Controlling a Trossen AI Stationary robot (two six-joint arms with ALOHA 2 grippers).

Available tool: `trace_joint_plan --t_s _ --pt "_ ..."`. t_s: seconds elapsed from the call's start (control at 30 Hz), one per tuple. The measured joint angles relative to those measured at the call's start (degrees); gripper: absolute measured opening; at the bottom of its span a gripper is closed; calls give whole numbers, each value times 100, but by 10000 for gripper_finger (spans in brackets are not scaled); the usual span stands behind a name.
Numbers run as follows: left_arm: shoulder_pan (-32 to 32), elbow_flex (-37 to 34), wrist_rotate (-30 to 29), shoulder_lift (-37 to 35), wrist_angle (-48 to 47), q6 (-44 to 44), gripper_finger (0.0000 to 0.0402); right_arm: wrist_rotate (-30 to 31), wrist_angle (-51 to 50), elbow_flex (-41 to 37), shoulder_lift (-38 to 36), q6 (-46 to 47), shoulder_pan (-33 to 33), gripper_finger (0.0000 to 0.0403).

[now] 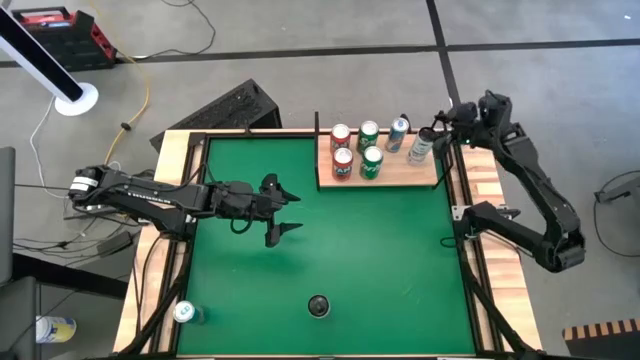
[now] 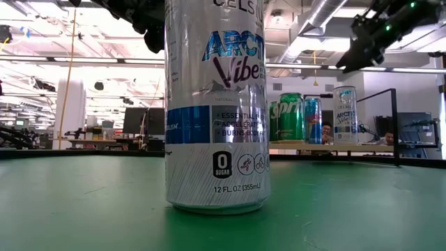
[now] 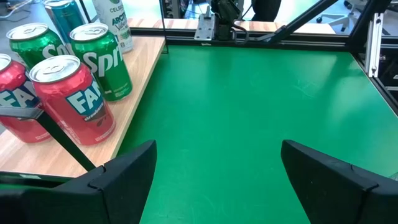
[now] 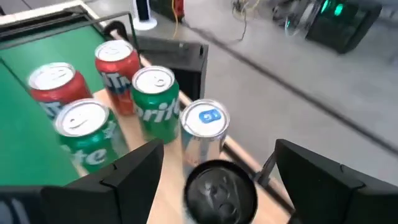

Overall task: Place canned beverage on shelf
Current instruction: Put the top white-blue soda can on the shelf

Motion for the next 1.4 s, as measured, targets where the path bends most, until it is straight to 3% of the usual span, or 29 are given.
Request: trace_joint_plan --t_s 0.1,0.2,0.4,0.57,1.3,1.4 --pt "-1 0 -60 0 0 10 329 234 -763 542 312 105 148 330" --pt "0 0 -130 0 25 17 329 892 -1332 990 769 324 471 330" --pt "0 0 -209 0 49 19 329 2075 -2234 1845 1604 1153 1035 330" --pt "0 0 -338 0 50 21 329 2616 -2607 2246 1994 1542 1251 331" --pt "0 0 -304 0 46 173 329 2768 -2924 2232 2276 2400 1609 331" --pt "0 0 -304 0 46 173 329 3030 -2918 2232 2276 2491 1762 331"
